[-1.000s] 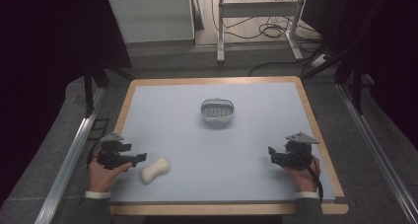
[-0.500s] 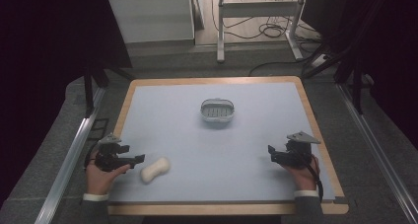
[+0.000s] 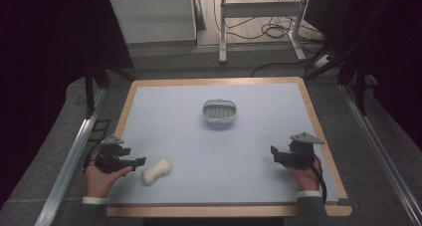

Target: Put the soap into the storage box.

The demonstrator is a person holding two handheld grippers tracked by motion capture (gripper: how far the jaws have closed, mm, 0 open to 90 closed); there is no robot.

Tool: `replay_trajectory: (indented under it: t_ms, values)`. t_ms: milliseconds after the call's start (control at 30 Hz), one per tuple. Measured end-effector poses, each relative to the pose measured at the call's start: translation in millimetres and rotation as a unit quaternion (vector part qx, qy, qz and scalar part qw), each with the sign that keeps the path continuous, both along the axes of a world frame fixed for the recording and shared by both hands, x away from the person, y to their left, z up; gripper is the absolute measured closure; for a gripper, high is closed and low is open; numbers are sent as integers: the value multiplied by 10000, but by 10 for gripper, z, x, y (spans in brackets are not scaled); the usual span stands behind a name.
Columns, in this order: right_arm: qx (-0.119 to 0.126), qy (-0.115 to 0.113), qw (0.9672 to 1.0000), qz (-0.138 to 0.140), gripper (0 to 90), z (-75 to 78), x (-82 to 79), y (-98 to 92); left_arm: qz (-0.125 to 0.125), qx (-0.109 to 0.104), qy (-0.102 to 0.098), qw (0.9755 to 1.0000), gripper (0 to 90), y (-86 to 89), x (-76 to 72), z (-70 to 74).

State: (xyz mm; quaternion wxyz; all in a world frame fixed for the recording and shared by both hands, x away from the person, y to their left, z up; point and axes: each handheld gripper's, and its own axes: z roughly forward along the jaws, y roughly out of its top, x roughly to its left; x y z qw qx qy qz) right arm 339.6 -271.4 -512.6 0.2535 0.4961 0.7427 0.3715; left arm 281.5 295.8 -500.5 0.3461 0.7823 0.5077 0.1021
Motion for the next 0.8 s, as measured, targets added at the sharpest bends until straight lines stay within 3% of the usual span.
replay_trajectory:
  t_ms: [167, 800]
  values:
    - [-2, -23, 10000, -39, 101, 11, -8, -2, -220, 163, 113, 9996, 198, -38, -2, 35]
    - [-33, -60, 10000, -8, 102, 25, -29, 18, -676, 434, 202, 9966, 189, -237, 15, 283]
